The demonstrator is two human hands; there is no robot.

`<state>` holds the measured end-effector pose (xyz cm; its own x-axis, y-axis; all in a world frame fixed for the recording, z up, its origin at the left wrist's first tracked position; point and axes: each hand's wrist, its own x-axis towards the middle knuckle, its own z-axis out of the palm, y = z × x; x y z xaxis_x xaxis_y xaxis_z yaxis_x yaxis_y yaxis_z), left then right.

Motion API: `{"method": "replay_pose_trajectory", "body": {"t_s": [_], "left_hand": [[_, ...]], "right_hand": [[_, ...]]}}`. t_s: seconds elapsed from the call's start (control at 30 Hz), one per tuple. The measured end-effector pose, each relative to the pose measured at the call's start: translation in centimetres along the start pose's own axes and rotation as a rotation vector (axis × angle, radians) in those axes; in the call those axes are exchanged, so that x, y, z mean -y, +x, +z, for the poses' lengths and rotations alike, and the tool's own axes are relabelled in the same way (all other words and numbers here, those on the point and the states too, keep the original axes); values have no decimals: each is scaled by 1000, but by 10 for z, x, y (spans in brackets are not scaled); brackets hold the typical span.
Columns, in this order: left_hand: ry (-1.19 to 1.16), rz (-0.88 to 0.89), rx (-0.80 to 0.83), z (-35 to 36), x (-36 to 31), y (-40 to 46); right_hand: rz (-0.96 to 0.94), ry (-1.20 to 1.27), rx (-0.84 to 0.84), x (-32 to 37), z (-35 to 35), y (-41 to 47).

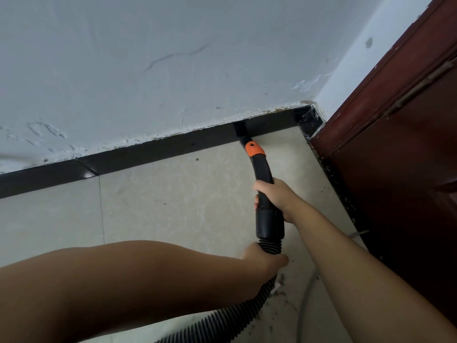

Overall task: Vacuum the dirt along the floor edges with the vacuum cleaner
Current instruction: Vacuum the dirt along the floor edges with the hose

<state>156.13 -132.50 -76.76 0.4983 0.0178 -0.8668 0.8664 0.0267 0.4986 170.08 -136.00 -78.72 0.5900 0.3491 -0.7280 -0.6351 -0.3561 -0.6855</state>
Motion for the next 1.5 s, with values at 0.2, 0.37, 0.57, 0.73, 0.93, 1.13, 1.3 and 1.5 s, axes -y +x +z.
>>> {"method": "replay_pose_trajectory", "body": {"t_s": [0.2, 0.37, 0.57, 0.73, 0.93, 1.13, 1.3, 1.5], "left_hand": [[-17, -7, -8, -5, 10, -13], [65, 77, 19, -4, -9, -13], [185, 242, -9, -3, -27, -10], [187, 300, -32, -13, -38, -12], [129, 267, -21, -22, -30, -21], [89, 211, -28, -22, -8, -33], [41, 140, -30, -24, 5, -41], [-23, 37, -24, -40, 24, -48]], "right_hand": [[1, -82, 61, -1, 19, -8], [-14, 160, -148, 1, -14, -10], [-169, 390, -213, 9, -46, -18], [-232, 427, -170, 27, -40, -20], [-161, 407, -99, 30, -24, -21], [-102, 308, -11, 20, 0, -31], [-35, 207, 23, 16, 22, -35], [67, 56, 67, 4, 56, -33]]}}
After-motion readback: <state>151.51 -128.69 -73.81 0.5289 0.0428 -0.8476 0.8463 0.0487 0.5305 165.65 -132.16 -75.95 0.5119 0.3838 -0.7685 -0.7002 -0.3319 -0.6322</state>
